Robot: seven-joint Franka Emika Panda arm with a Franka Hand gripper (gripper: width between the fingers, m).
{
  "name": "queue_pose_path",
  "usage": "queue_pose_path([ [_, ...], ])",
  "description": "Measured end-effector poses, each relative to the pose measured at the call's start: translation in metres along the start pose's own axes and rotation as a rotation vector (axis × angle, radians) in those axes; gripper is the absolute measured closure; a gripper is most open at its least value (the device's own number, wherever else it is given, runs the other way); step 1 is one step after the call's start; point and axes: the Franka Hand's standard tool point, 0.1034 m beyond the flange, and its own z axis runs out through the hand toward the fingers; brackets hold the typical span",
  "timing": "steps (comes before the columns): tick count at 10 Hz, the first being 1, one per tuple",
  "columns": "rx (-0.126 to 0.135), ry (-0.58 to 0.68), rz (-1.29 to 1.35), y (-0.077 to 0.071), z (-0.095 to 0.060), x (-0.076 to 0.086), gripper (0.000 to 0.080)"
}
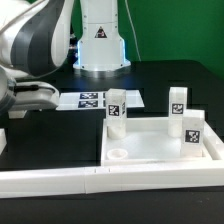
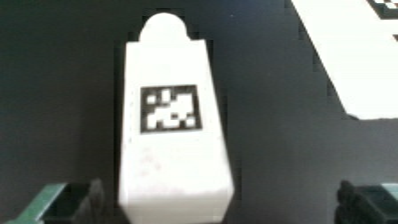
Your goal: Assemble square table
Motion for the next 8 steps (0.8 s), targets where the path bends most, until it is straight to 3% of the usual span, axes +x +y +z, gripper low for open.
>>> queue_pose_path([
  [6, -0.002, -0.026, -0.005, 0.011, 0.012, -0.012, 0.0151],
  [8, -0.002, -0.027, -0.004, 0.011, 0.012, -0.012, 0.0198],
])
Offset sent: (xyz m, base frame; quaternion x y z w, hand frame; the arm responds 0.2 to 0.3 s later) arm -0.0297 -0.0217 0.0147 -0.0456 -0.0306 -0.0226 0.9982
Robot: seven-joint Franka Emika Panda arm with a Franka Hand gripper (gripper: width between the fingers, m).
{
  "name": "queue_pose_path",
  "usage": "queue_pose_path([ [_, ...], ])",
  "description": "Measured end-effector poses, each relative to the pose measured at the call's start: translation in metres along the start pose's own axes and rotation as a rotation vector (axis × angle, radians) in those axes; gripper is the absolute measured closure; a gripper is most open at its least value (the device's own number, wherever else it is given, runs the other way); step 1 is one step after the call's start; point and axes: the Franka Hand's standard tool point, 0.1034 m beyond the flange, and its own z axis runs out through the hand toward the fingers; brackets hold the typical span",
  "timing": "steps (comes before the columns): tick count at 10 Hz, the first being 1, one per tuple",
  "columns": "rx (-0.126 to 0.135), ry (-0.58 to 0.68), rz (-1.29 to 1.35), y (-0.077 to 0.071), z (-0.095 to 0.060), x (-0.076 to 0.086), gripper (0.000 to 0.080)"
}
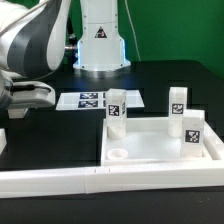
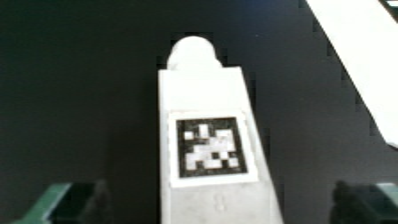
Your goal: Assemble square table
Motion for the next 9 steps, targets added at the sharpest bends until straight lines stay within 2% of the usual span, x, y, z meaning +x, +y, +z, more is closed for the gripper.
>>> queue_pose_path([
  [1, 0.0, 0.0, 0.0, 0.0, 0.0001, 0.0, 0.0374],
  [2, 0.0, 0.0, 0.0, 0.0001, 0.0001, 0.0, 0.0374],
  [3, 0.0, 0.0, 0.0, 0.0001, 0.0001, 0.0, 0.0512],
  [9, 0.0, 0.0, 0.0, 0.0001, 0.0001, 0.0, 0.0511],
])
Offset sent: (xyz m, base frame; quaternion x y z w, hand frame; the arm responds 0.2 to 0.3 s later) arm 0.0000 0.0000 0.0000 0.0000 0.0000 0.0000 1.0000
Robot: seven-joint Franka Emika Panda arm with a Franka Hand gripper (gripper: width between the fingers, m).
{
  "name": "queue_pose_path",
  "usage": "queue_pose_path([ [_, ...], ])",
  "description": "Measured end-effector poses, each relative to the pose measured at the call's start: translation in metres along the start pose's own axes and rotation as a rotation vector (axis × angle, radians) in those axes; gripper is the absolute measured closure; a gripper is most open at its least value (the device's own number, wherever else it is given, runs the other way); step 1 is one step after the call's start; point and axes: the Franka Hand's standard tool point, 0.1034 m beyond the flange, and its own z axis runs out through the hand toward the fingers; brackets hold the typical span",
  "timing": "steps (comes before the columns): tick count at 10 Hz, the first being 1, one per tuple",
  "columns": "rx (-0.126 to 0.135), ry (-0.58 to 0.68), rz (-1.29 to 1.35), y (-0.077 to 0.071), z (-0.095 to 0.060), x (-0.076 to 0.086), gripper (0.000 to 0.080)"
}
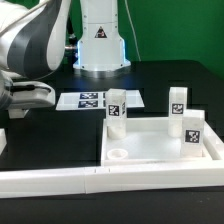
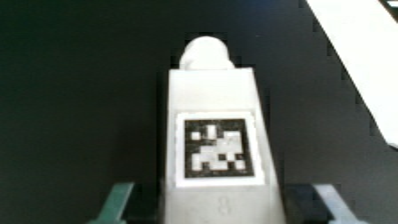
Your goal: Assemble square table
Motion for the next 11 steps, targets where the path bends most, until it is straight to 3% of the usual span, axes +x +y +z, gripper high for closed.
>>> queue_pose_path([
  [1, -0.002, 0.004, -0.002, -0.001, -0.003, 0.0, 0.0509],
  [2, -0.005, 0.005, -0.009, -0.01, -0.021, -0.003, 0.0509],
  [4, -0.042, 0.07, -0.046, -0.043, -0.086, -0.016, 0.0509],
  [5, -0.048, 0.074, -0.053, -0.047, -0.096, -0.023, 0.0509],
  [6, -0.039, 0.079, -0.037, -0.04, -0.087, -0.021, 0.0509],
  [7, -0.054, 0.165, -0.04, -0.037, -0.092, -0.011, 0.0509],
  [9, -0.071, 0.291, -0.047, -0.037, -0.098, -0.012, 0.0509],
  [11, -0.126, 0.47, -0.081, -0.053, -0.142, -0.012, 0.0509],
])
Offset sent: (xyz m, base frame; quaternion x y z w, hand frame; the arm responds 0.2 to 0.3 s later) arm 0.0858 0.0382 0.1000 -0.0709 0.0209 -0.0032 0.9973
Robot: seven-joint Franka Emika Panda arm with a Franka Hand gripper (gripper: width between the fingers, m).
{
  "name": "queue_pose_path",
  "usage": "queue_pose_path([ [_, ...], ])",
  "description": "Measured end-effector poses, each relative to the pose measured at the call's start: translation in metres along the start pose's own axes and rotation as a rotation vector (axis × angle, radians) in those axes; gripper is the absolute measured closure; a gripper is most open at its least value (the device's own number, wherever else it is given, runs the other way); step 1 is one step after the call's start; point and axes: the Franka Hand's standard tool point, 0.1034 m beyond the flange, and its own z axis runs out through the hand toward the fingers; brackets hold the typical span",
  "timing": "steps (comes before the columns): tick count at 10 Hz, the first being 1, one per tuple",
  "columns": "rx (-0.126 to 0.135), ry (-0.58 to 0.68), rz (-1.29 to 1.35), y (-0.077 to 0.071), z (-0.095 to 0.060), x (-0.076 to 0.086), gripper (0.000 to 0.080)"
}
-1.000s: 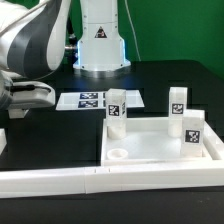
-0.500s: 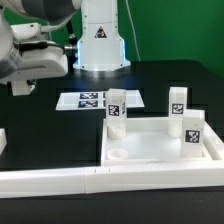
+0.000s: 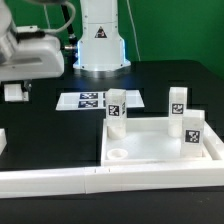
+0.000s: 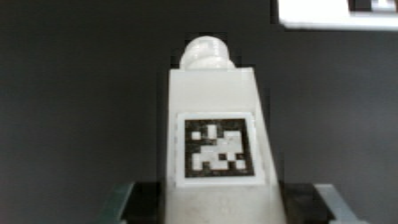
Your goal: Assemble square table
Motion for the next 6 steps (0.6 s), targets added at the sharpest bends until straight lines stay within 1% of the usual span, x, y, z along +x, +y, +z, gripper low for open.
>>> queue_pose_path([
  [1, -0.023, 0.083, -0.034, -0.001, -0.035, 0.012, 0.0509],
  [2, -0.048, 0.16, -0.06, 0.004, -0.05, 0.02, 0.0509],
  [3, -0.055, 0.234, -0.049, 0.006, -0.046, 0.023, 0.0509],
  [4, -0.059, 0.275, -0.051, 0.007, -0.044, 0.021, 0.0509],
  [5, -0.07, 0.351, -0.053, 0.01, -0.047, 0.025, 0.0509],
  [6, -0.076, 0.396, -0.044, 0.011, -0.047, 0.025, 0.0509],
])
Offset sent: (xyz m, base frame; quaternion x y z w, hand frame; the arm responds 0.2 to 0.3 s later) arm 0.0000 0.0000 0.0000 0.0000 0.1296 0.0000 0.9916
